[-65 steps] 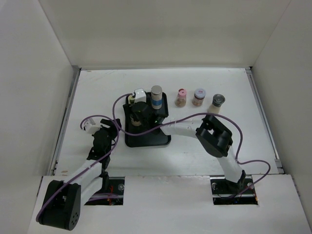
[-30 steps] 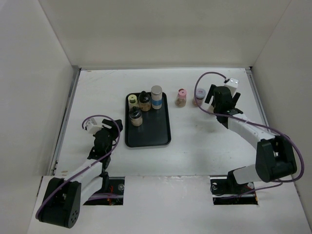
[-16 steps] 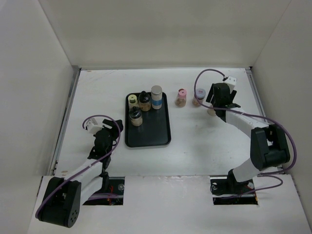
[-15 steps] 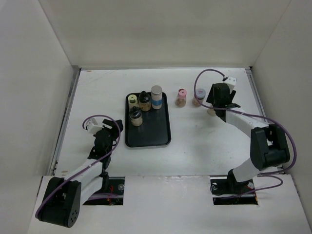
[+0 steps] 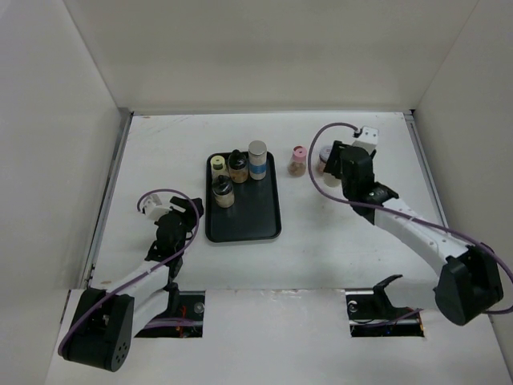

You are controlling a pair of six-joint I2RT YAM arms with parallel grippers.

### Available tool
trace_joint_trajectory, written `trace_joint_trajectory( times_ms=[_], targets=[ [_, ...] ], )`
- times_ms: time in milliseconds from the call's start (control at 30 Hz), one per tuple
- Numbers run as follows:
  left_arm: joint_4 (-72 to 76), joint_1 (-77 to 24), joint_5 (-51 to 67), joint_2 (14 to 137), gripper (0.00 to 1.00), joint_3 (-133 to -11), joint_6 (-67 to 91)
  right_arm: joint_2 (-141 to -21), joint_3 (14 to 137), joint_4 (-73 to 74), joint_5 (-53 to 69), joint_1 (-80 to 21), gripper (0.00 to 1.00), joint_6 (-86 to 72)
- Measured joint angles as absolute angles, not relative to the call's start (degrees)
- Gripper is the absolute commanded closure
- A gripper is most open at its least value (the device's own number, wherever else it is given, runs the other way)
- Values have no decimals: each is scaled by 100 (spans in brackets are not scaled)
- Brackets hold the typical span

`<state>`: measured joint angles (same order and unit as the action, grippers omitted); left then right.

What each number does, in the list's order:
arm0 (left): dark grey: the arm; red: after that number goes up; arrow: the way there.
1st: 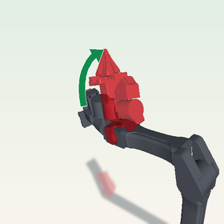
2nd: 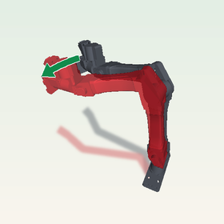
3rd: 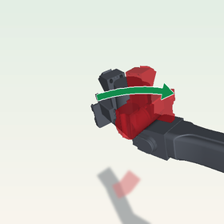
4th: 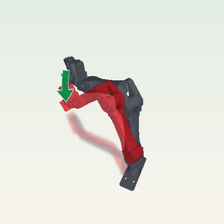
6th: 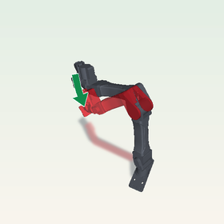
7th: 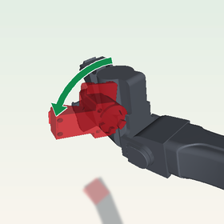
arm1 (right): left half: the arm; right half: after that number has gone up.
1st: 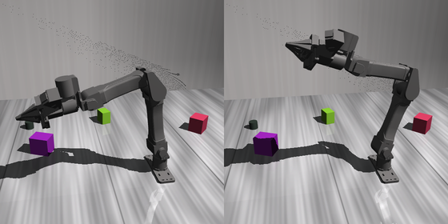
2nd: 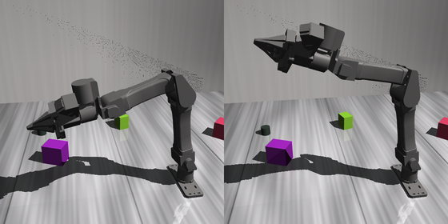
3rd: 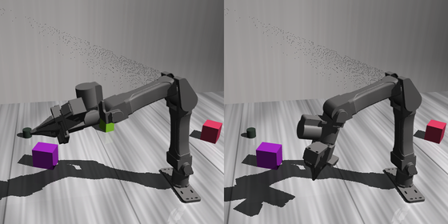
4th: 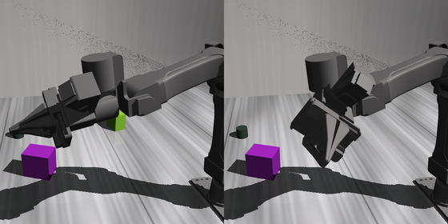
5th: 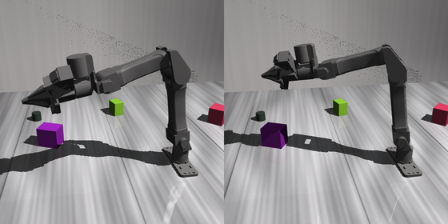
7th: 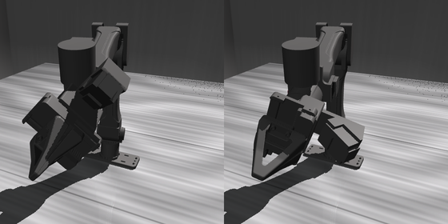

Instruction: Organize the condiment bottles

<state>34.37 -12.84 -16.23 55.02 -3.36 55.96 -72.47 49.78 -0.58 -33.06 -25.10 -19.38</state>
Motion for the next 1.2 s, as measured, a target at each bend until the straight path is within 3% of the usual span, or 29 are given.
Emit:
trace_joint_trajectory(
  times_ms=[167,400,767,967,1100,1200],
  targets=[
    [3450,-1293,-1625,5520,35,-336,5596,-7369,5037,-292,-3076,-3564,44,-2023],
    [3450,-1288,-1627,5476,35,-336,5588,-9065,6051,-543,-2788,-4692,44,-2018],
    [3452,-1328,-1632,5450,35,-336,5555,-10884,7697,-784,-2646,-5186,41,-1715],
    [3452,-1334,-1632,5454,35,-336,5551,-11288,7933,-862,-2672,-5186,28,-1688],
    [3452,-1345,-1627,5468,35,-336,5551,-11319,7977,-923,-2679,-5186,8,-1710],
    [3454,-1356,-1627,5483,35,-336,5548,-11284,7970,-1000,-2681,-5190,2,-1717]
  ],
)
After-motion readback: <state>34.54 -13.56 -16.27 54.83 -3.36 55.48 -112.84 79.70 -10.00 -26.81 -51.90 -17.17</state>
